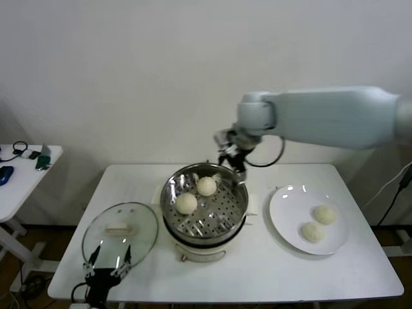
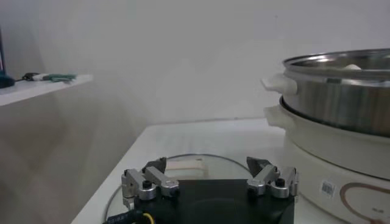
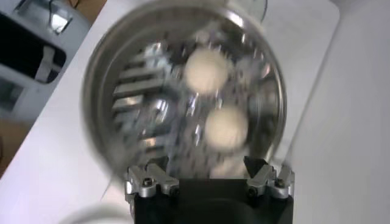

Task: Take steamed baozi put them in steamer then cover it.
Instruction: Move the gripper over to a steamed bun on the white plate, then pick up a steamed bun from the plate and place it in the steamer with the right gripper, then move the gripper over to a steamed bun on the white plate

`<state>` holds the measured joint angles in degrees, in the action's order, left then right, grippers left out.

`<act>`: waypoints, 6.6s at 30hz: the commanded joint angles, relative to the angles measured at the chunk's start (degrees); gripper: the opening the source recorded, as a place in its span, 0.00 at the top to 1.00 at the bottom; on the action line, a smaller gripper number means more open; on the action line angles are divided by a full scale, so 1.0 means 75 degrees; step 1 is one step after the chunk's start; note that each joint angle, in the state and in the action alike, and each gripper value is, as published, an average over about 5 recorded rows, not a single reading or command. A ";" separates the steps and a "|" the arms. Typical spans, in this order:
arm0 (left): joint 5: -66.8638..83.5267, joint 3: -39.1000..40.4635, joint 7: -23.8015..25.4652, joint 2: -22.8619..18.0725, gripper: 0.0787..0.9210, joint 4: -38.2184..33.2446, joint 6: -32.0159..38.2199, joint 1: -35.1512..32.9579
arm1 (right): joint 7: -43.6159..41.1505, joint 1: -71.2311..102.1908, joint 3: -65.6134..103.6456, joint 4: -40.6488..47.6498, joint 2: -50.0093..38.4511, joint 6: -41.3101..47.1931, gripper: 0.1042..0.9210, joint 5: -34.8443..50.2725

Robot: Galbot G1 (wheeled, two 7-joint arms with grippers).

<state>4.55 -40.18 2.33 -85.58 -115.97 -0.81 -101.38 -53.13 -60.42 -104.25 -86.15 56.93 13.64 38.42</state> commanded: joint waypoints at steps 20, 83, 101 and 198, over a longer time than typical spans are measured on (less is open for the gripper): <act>-0.0073 -0.0035 -0.0010 -0.0095 0.12 0.0059 0.0069 -0.0121 | 0.0112 0.4095 0.1262 0.0541 -0.4053 -0.0363 0.12 -0.3183; -0.0189 -0.0056 -0.0059 -0.0014 0.12 0.0003 0.0100 -0.0243 | -0.0497 -0.0959 0.1924 -0.1786 0.1474 -0.5001 0.34 -0.2928; -0.0137 -0.0160 -0.0137 -0.0061 0.12 0.0142 0.0194 -0.0214 | 0.0126 0.1946 0.1251 -0.0493 0.2734 -0.4960 0.30 -0.4919; -0.0198 -0.0203 -0.0212 -0.0230 0.12 0.0027 0.0198 -0.0388 | -0.0520 0.4878 0.3024 0.3941 -0.2377 -0.1966 0.40 -0.3577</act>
<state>3.03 -41.75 0.75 -87.30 -115.71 0.73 -104.31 -56.60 -16.08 -76.10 -50.63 41.03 -2.96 6.63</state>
